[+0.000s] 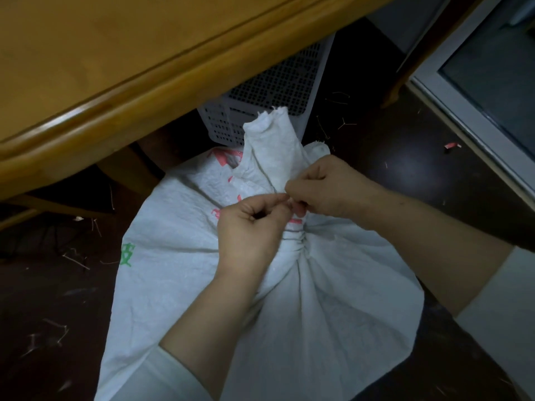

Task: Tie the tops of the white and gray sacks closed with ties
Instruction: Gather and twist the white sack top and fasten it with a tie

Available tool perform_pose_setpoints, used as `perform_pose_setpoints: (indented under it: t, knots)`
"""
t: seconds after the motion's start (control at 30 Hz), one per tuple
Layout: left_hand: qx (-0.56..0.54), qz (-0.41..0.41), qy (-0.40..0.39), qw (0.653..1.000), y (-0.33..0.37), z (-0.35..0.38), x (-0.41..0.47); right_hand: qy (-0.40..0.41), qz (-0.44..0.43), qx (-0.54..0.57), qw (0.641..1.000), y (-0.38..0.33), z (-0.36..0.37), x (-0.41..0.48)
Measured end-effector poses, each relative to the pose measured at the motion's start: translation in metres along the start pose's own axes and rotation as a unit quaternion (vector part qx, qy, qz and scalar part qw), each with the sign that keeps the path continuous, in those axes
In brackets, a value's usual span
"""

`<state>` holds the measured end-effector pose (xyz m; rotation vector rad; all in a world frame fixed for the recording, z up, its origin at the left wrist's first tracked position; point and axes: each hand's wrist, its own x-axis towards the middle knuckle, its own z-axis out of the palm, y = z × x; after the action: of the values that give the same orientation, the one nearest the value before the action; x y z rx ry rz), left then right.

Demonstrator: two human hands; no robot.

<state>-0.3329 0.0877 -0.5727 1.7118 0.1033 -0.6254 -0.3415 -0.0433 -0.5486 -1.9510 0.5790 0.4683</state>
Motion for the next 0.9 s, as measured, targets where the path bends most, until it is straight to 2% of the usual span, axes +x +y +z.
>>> perform_pose_setpoints:
  t: [0.13,0.33,0.43,0.57,0.63,0.73,0.9]
  knots:
    - [-0.047,-0.047,-0.002,0.998,0.015,0.002,0.004,0.06,-0.085,0.083,0.991,0.0,-0.002,-0.006]
    - [-0.114,-0.084,-0.037,0.989,0.03,0.0,0.005,0.114,-0.187,0.047,0.975,-0.004,-0.001,-0.012]
    - [-0.109,-0.1,-0.042,0.988,0.024,-0.005,0.006,0.107,-0.201,0.037,0.973,-0.001,0.004,-0.019]
    - [-0.104,-0.11,-0.107,0.983,0.023,-0.01,0.004,0.084,-0.148,0.107,0.98,0.001,0.0,-0.02]
    - [-0.123,-0.098,-0.099,0.983,0.024,-0.012,0.003,0.076,-0.138,0.099,0.983,-0.003,-0.004,-0.021]
    - [-0.121,-0.061,-0.098,0.986,0.028,-0.015,0.004,0.077,-0.17,0.066,0.98,-0.013,-0.003,-0.023]
    - [-0.042,0.024,-0.133,0.99,0.038,-0.013,0.002,0.121,-0.212,0.029,0.969,-0.016,-0.002,-0.024]
